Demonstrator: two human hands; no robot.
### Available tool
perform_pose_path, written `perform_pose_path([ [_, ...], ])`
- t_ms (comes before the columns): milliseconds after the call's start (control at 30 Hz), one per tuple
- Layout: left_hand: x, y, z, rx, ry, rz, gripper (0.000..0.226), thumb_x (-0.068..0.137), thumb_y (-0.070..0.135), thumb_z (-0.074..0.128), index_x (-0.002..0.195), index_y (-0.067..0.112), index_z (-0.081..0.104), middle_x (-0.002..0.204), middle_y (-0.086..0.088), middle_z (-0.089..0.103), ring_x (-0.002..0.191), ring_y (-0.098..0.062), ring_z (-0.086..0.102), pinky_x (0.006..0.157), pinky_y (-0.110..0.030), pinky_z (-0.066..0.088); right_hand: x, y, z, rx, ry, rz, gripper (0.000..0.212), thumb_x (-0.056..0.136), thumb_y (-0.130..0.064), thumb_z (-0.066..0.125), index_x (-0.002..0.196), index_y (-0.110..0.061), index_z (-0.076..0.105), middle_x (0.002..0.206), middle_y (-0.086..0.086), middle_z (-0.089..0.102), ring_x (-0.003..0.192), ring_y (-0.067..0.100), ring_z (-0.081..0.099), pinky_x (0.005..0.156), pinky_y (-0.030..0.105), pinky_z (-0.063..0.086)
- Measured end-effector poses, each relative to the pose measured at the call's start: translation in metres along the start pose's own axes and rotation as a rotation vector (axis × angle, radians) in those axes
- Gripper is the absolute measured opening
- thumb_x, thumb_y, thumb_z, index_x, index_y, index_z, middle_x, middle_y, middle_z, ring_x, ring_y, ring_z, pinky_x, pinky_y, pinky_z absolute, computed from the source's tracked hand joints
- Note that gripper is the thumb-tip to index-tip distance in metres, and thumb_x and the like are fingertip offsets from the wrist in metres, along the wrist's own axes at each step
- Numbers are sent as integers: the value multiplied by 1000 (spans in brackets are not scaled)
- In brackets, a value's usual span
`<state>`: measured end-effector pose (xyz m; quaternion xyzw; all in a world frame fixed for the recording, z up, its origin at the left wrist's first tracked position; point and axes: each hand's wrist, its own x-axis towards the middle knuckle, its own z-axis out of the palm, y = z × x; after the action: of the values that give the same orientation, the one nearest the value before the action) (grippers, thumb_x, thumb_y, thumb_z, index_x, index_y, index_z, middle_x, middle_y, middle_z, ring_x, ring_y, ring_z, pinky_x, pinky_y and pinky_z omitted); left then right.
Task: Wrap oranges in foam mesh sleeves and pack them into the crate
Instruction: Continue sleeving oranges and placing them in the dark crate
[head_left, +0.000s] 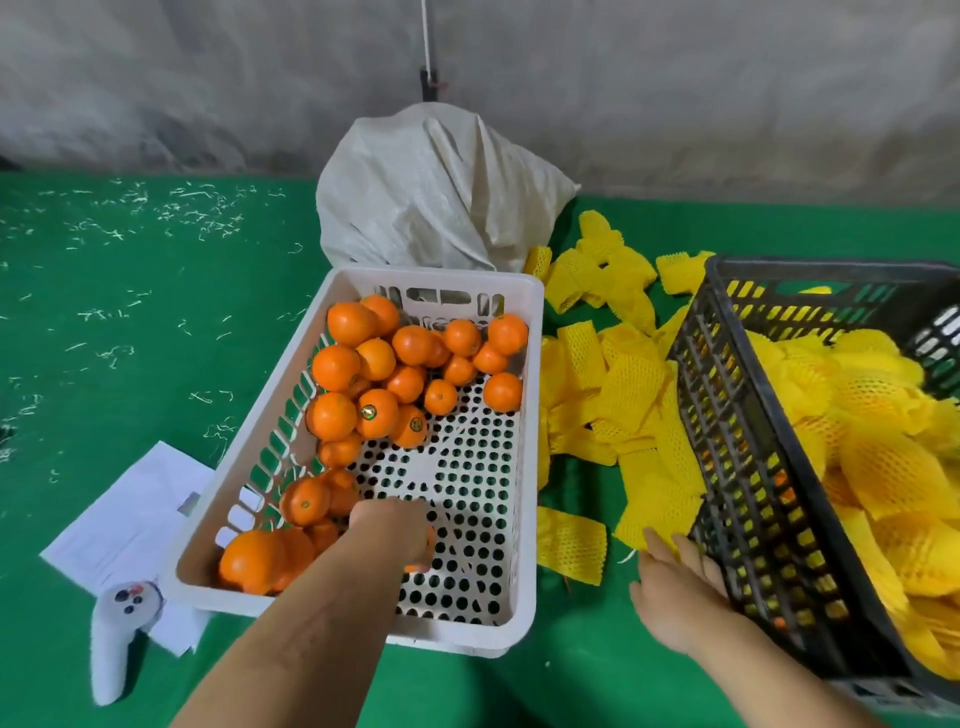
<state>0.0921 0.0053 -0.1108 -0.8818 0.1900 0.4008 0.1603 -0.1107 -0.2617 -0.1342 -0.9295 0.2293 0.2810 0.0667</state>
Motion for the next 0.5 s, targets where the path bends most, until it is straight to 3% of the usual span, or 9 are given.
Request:
perform_pose_path([
  [100,-7,-4,-17,-324,-45,26,61,97,40,66,147,17,41,131,-5,59,111,-26,61,94,-37,54,-2,-8,-4,129,188,19,50,107,-43,38,154,-26,40,168,-14,17,153,18,15,119,39,23],
  [167,-15,-6,-28,-438,53,44,59,92,46,71,138,21,45,124,3,59,110,-22,61,88,-34,52,-8,-10,-11,293,393,20,42,105,-40,50,143,-27,56,156,-14,42,140,16,40,110,37,35],
  [267,-40,3,-43,-866,338,210,53,86,50,79,125,32,48,114,10,62,102,-15,63,79,-28,50,-19,-15,-24,981,631,61,20,97,-15,67,115,-14,76,116,-3,73,100,17,67,93,38,52],
  [300,-56,9,-47,-1083,402,267,44,85,52,78,118,36,55,110,11,66,100,-13,65,77,-28,52,-25,-17,-32,1214,637,99,17,96,-11,69,111,-14,77,108,-2,74,92,13,68,90,37,53],
  [367,-88,29,-47,-1439,429,367,35,79,64,71,109,47,67,101,14,72,90,-10,69,69,-27,56,-39,-22,-50,1532,633,137,18,94,-7,71,109,-18,72,105,-3,74,93,6,68,94,33,52],
  [433,-114,59,-35,-1664,357,510,49,71,70,65,113,45,69,89,13,74,73,-9,67,59,-22,55,-52,-31,-72,1708,622,84,25,93,-7,72,111,-23,67,102,-5,74,94,5,70,93,30,52],
  [500,-127,92,-15,-1881,224,645,70,64,64,68,124,29,63,84,3,74,64,-13,63,53,-25,52,-66,-43,-91,1736,567,-30,28,93,-9,71,112,-30,67,101,-8,76,93,3,71,88,26,54],
])
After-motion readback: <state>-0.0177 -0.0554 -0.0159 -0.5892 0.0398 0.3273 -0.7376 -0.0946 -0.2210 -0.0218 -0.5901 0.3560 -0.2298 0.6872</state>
